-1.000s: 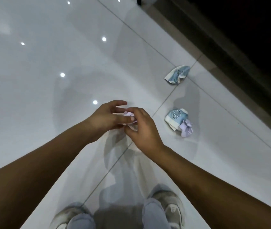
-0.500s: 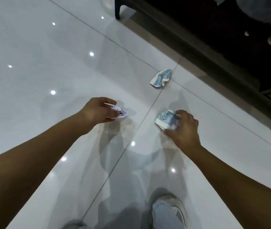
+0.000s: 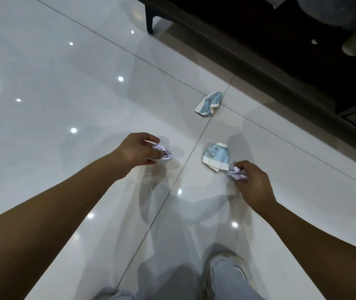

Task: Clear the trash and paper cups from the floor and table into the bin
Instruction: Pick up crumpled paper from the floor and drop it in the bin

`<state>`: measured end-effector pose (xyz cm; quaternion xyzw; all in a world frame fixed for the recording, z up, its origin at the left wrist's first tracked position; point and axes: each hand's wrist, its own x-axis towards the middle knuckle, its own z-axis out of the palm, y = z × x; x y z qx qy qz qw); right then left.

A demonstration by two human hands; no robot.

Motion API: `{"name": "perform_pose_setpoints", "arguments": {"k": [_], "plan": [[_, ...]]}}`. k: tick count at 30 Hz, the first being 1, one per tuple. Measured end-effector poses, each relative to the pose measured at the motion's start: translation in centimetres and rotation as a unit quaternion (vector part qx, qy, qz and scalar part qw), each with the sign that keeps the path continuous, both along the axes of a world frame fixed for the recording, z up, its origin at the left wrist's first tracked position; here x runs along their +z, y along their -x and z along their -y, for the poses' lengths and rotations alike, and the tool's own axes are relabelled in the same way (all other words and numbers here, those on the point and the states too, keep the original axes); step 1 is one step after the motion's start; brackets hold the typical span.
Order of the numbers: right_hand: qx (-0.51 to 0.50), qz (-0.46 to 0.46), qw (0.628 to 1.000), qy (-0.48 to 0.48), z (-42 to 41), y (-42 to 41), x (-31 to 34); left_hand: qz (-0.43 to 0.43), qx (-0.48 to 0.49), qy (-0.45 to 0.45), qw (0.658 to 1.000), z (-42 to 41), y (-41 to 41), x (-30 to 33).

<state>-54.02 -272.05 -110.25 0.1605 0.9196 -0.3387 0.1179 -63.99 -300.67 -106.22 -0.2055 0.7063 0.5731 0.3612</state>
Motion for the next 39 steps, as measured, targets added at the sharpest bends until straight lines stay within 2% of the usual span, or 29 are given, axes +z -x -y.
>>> {"name": "perform_pose_setpoints", "arguments": {"k": [6, 9, 16, 22, 27, 32, 39], "plan": [[-0.019, 0.0, 1.0, -0.015, 0.5, 1.0, 2.8, 0.005, 0.008, 0.007, 1.0, 0.1, -1.0, 3.2], [-0.051, 0.001, 0.998, 0.034, 2.2, 1.0, 7.3, 0.023, 0.021, 0.021, 0.999, 0.7, -2.4, 7.5], [-0.035, 0.012, 0.996, 0.082, 5.6, -1.6, 25.2, 0.051, -0.012, 0.046, 0.998, 0.6, -6.2, 24.4], [-0.095, 0.015, 0.989, 0.116, 5.8, -4.8, 42.2, 0.047, -0.04, 0.031, 0.998, -2.3, -8.2, 41.5], [-0.129, -0.002, 0.988, 0.091, 5.1, -8.9, 54.8, 0.017, -0.087, 0.016, 0.996, -5.4, -10.6, 53.3], [-0.217, -0.066, 0.972, 0.067, 4.3, -14.6, 63.4, -0.016, -0.18, -0.005, 0.983, -8.0, -14.7, 61.6], [-0.361, -0.108, 0.924, 0.057, 4.2, -26.6, 71.9, -0.052, -0.307, -0.006, 0.95, -10.6, -23.0, 70.0]]}}
